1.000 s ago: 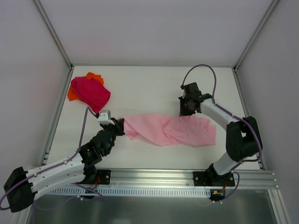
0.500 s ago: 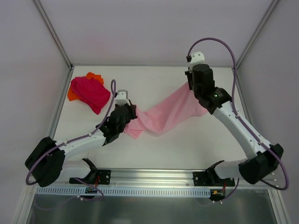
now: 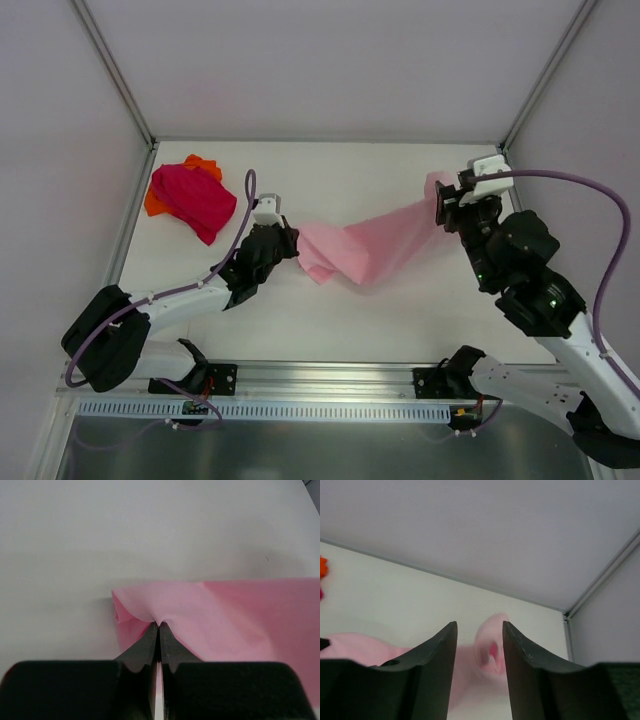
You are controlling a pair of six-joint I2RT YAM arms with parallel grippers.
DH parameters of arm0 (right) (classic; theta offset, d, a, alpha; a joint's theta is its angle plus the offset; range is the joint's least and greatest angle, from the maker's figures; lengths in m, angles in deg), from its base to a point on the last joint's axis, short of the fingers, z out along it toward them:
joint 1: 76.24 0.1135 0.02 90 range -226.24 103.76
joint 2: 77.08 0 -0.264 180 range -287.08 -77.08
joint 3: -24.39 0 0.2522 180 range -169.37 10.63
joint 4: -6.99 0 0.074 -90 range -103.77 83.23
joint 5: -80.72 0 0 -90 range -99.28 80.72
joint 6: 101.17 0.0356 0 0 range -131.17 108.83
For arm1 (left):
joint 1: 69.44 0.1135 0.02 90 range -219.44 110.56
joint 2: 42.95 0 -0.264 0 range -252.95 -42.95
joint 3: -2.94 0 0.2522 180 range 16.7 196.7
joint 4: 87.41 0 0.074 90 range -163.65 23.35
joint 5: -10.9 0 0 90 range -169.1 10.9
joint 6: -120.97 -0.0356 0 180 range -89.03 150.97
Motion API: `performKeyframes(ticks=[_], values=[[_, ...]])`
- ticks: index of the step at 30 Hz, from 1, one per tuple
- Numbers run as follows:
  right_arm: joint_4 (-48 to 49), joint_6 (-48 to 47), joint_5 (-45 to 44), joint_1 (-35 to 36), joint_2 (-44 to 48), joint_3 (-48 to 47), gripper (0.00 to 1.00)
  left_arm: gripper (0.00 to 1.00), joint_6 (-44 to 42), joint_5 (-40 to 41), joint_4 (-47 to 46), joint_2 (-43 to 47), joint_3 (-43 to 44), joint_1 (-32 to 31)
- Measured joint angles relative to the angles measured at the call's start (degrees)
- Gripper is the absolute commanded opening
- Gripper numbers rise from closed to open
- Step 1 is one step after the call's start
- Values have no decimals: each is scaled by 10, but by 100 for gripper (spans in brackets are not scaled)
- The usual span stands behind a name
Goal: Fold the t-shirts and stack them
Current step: Flatten out the tshirt
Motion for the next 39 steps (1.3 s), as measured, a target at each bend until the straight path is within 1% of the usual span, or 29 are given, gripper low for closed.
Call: performKeyframes(ticks=[1,4,5,8,10,11,14,16,18,21,23,26,31,35,38,39], values=[[-23,12,11,0,3,-12,61,0,0,-3,-1,0,0,0],[-75,52,58,1,16,-23,84,0,0,-9,-3,0,0,0],[-89,61,72,1,20,-22,85,0,0,-9,-3,0,0,0],[-125,82,94,1,20,-22,84,0,0,-9,-3,1,-1,0],[-155,97,89,1,6,-28,81,0,0,-9,-4,3,-2,0],[-177,108,73,1,-13,-38,81,0,0,-9,-4,3,-2,0],[-241,159,-9,1,-112,-88,79,0,0,-10,-5,3,-3,0],[-260,193,-60,-2,-191,-99,75,0,0,-13,-5,3,-3,0],[-251,215,-63,-12,-252,-70,74,0,0,-15,-9,4,-5,0],[-236,247,-7,-58,-313,9,74,0,0,-23,-11,10,-19,0],[-239,268,12,-95,-353,32,73,0,0,-26,-12,15,-31,0],[-233,298,17,-129,-417,36,73,0,0,-26,-13,22,-46,0],[-214,318,25,-134,-473,37,72,0,0,-26,-17,29,-64,0],[-189,320,28,-153,-517,36,71,0,0,-26,-21,41,-82,0],[-186,320,10,-162,-555,31,71,0,0,-26,-21,43,-87,0],[-188,320,3,-163,-565,27,69,0,0,-26,-21,43,-87,0]])
